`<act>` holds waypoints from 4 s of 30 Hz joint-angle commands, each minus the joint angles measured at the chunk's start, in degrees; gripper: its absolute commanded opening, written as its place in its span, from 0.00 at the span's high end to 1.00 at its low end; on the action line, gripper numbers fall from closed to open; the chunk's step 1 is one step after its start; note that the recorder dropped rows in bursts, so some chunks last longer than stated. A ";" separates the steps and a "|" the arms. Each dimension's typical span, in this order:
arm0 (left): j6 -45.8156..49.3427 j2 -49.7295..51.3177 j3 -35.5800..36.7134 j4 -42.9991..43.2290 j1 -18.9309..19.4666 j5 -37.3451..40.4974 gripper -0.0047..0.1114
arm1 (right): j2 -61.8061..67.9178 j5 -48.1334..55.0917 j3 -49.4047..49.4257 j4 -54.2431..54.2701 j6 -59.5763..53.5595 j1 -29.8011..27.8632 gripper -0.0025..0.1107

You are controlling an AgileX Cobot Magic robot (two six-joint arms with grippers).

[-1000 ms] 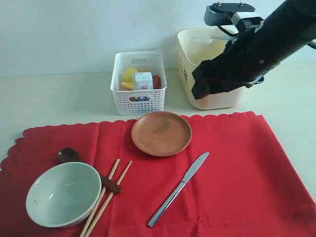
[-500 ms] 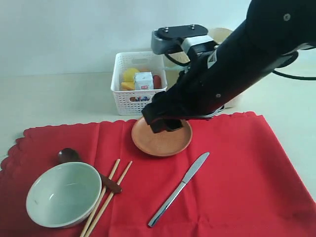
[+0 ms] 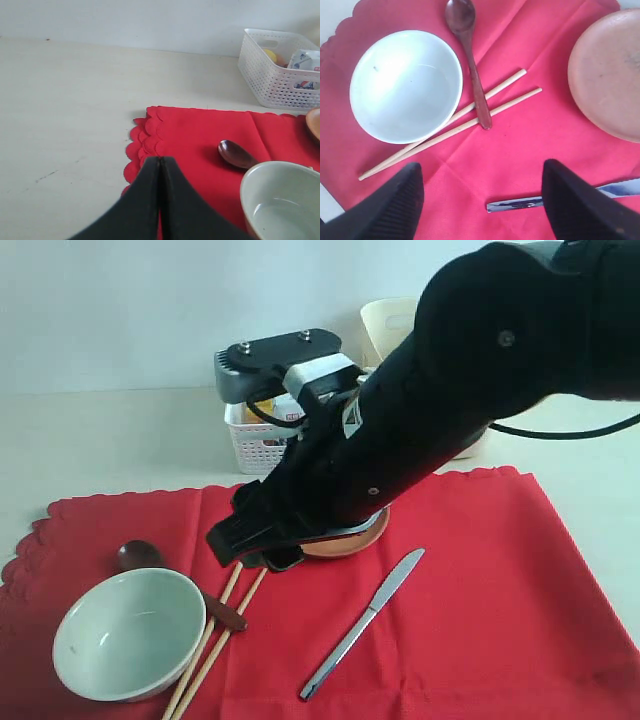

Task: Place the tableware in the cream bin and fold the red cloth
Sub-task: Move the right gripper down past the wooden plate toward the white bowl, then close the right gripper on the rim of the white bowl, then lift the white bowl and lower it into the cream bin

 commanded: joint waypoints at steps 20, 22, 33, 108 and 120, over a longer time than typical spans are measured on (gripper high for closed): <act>-0.24 -0.33 -0.01 0.00 -0.29 -0.45 0.95 | 17.34 4.07 -14.00 -0.99 0.53 0.38 0.41; -0.24 -0.33 -0.01 0.00 -0.29 -0.45 0.95 | 19.45 4.04 -16.00 -0.99 0.21 1.03 0.41; -0.24 -0.33 -0.01 0.00 -0.29 -0.45 0.95 | 29.29 4.59 -25.70 -3.16 -3.09 4.29 0.41; -0.24 -0.33 -0.01 0.00 -0.29 -0.45 0.95 | 0.70 6.72 -25.87 -26.42 8.99 -22.96 0.98; -0.37 -0.33 -0.01 0.00 -0.29 -0.45 0.95 | 20.08 -10.82 -34.12 -19.77 2.26 -38.31 0.98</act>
